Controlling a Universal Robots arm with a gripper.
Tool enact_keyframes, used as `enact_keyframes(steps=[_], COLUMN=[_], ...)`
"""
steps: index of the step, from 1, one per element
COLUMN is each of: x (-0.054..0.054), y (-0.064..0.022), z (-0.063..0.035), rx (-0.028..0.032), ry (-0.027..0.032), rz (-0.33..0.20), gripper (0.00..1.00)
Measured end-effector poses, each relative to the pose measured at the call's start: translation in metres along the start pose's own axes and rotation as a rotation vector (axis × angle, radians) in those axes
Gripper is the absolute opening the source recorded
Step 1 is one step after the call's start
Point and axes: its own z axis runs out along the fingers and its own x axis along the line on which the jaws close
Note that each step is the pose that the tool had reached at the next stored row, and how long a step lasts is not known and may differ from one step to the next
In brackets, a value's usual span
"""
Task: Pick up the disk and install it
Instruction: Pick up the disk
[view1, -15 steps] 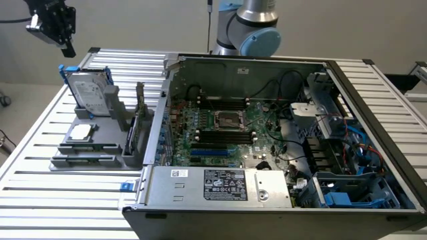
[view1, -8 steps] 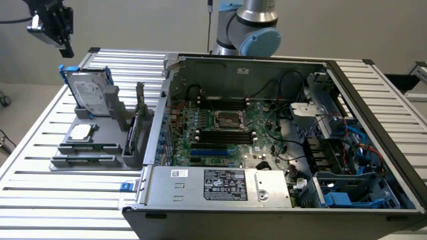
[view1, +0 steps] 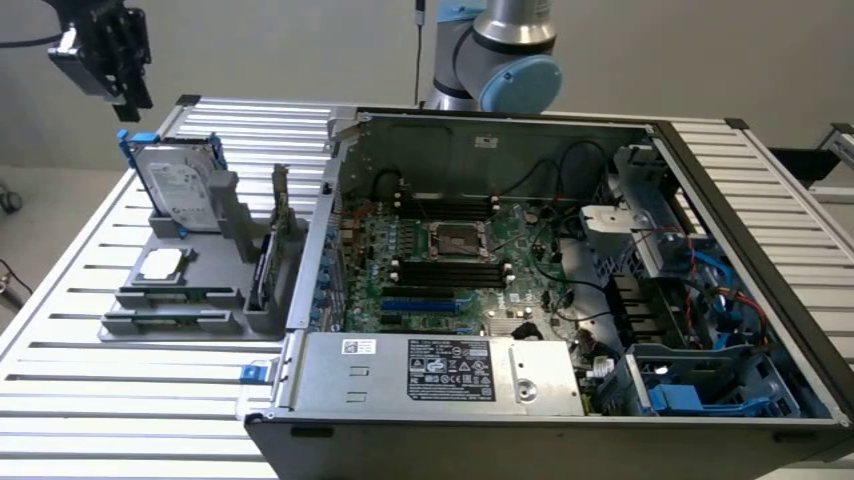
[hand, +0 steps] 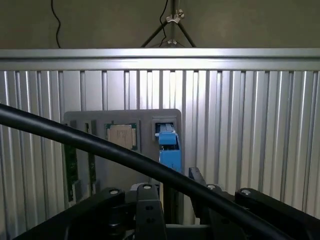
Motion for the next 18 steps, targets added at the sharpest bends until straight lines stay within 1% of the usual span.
enact_keyframes(steps=[1,3,18], x=[0.0,0.0,0.001], y=[0.0,0.0,-0.0003], z=[0.0013,0.0048,0.0322], rx=[0.0001,0.0,0.0015], ry=[0.0,0.0001,0.0004], rz=[-0.001,-0.003,-0.036], gripper=[0.36,0.48,0.48])
